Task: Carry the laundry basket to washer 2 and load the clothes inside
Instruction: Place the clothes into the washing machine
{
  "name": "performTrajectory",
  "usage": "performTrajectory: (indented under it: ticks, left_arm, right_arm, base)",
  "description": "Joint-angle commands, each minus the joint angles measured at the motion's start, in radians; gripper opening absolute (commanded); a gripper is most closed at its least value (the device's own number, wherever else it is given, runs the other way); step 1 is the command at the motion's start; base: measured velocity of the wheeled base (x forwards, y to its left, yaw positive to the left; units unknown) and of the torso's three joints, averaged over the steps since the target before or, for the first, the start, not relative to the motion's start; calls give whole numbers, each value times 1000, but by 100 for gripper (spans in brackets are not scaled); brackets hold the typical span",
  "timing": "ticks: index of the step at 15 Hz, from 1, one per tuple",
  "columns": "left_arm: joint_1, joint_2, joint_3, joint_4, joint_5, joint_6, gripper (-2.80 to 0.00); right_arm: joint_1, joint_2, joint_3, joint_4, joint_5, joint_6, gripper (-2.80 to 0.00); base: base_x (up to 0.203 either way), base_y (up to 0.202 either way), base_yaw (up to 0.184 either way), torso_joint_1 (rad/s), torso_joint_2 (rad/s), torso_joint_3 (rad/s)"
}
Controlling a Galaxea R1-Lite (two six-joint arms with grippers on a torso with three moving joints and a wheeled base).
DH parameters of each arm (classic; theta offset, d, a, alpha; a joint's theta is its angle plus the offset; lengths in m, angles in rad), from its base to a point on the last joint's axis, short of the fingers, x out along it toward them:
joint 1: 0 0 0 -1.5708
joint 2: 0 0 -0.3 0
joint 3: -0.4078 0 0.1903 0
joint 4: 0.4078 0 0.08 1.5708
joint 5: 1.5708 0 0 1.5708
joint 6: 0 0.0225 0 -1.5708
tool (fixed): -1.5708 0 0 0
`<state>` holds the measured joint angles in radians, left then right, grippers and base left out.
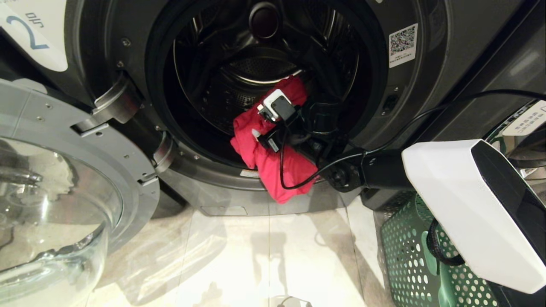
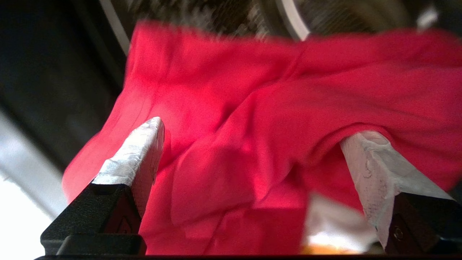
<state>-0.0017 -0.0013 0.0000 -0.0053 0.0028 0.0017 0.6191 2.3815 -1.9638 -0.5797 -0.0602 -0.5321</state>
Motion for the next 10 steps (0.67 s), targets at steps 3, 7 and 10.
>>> performTrajectory:
  ticks: [3,7,10]
  left_arm:
    - [0,0,0,-1,0,0,-280]
    - [0,0,0,-1,0,0,-280]
    - [0,0,0,-1,0,0,-280]
  right_arm:
    - [2,1,-1,-25,-76,10,0]
    - [13,-27,32,-130,-92,111,0]
    - [11,-45,48,-246,-91,139,0]
  base:
    - [0,0,0,0,0,0]
    - [0,0,0,0,0,0]
    - [0,0,0,0,0,0]
